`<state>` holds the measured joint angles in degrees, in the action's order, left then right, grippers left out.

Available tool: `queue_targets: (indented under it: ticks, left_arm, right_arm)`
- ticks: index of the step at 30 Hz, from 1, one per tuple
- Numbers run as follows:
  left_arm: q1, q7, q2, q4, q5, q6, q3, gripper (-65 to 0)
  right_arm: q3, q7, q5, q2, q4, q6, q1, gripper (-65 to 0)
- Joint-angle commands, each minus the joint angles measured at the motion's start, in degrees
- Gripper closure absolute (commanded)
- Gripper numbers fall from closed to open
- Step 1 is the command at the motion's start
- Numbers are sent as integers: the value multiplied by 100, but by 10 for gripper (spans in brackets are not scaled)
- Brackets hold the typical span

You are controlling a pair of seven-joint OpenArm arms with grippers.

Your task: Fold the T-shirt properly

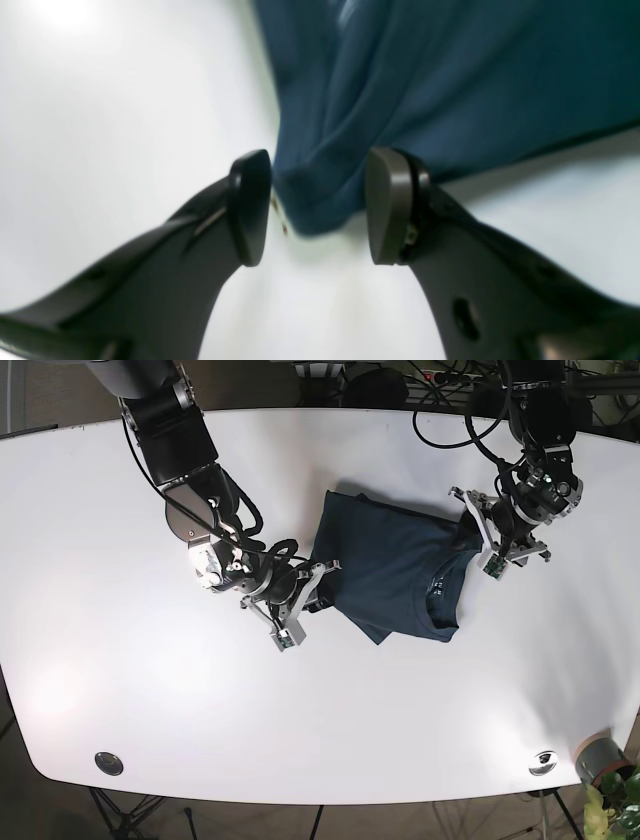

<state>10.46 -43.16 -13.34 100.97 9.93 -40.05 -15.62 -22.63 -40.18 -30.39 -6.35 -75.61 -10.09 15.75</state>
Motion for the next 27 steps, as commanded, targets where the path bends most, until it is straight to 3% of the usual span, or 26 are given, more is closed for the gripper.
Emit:
queue_targets:
  ticks: [1,8,16,20,27]
  left_arm:
    - [49,100,-59,264,40,5,-8,-274]
    - [163,100,-50,281,-4,5,-25,-274]
    - [163,135,-85,-580,4,5,-34,-274]
    - [-277,135,-85,-976,4,5,1,-274]
    - [-962,135,-68,-1539,4,5,36,-274]
  right_arm:
    - [26,23,-51,15,-214,11,249,-87]
    - [17,40,116,24,23,-7,408,-87]
    - [-18,190,310,147,717,-24,627,-87]
    - [-18,559,301,156,928,-24,610,-87]
    - [8,568,292,94,911,-24,364,-84]
